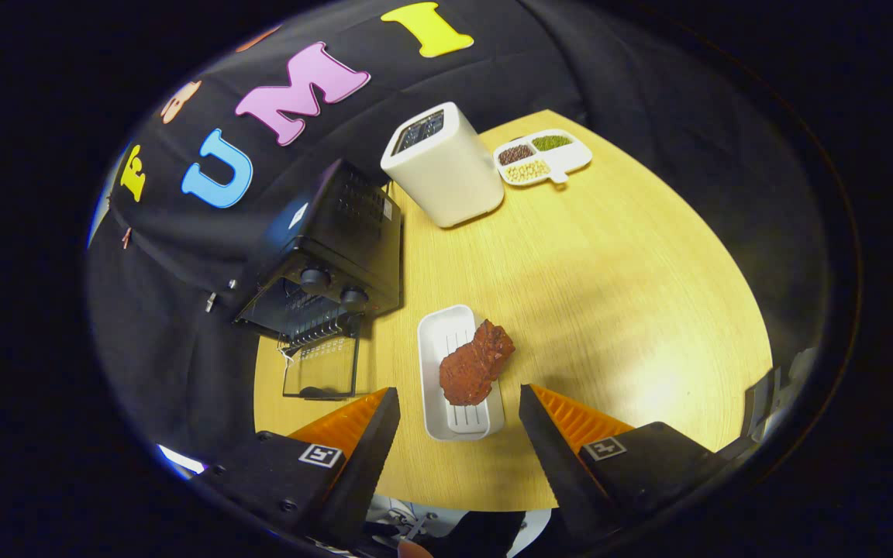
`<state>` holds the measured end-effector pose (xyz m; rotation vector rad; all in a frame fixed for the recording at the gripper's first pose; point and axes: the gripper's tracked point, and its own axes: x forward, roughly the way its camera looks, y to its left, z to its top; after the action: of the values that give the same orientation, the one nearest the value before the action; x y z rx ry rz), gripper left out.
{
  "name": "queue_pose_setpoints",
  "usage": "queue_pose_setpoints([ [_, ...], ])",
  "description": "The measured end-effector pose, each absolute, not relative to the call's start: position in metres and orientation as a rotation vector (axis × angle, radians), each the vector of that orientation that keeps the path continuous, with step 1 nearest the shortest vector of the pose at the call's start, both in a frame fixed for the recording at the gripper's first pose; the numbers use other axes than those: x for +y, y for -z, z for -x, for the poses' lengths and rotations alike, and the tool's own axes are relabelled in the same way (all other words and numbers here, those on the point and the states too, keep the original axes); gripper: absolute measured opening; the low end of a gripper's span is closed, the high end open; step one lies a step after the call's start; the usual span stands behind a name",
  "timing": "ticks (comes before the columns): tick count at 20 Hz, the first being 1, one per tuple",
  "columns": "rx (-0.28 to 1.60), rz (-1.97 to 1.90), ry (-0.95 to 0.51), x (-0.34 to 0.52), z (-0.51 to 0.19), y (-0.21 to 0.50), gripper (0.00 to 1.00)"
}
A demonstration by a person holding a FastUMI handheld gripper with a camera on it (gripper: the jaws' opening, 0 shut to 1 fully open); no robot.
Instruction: Open the toaster oven, put the food inside, and close the toaster oven door.
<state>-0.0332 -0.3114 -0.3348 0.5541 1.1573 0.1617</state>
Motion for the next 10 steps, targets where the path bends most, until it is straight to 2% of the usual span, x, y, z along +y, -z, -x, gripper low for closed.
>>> queue_pose_setpoints([
  [3,1.226,-0.586,-0.229,-0.316,0.018,0.351,0.96],
  [7,1.331,-0.596,-0.325,-0.31,0.009,0.369,0.87],
  [8,1.355,-0.586,-0.339,-0.311,0.01,0.374,0.77],
  [9,1.371,-0.593,-0.354,-0.311,0.01,0.375,0.77],
  [10,1.372,-0.609,-0.369,-0.308,0.005,0.374,0.72],
])
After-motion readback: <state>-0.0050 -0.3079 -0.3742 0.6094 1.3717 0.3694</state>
